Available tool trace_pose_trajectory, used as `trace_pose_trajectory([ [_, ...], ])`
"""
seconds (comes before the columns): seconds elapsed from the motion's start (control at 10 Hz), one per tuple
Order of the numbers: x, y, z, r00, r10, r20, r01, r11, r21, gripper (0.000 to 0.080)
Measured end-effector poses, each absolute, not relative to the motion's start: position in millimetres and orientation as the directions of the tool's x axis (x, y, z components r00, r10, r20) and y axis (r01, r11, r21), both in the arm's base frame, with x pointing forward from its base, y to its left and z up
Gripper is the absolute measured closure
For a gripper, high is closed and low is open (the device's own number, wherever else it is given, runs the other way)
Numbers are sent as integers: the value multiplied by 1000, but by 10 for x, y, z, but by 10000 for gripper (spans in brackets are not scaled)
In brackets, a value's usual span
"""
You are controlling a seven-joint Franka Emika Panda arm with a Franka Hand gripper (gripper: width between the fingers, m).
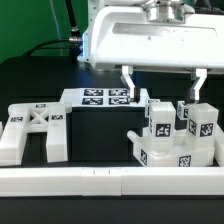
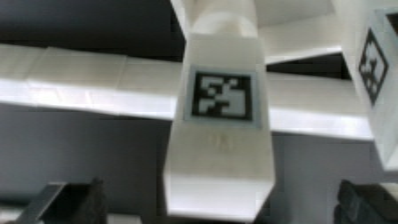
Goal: Assemble chair
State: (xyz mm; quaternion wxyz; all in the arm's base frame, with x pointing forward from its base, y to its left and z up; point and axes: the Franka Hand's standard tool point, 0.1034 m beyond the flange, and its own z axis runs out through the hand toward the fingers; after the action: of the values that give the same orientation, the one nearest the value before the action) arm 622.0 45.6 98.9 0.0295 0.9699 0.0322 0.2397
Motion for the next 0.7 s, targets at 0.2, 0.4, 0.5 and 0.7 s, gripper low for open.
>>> trace_pose_trajectory([
  [0.2,6273,427,1008,942,59,330,44,-998,53,150],
  [0.4,6262,403,998,978,47,201,40,-998,39,150],
  [0.5,6295,404,1026,990,42,137,38,-999,30,150],
  [0.7,6375,404,1016,988,43,145,39,-999,33,150],
])
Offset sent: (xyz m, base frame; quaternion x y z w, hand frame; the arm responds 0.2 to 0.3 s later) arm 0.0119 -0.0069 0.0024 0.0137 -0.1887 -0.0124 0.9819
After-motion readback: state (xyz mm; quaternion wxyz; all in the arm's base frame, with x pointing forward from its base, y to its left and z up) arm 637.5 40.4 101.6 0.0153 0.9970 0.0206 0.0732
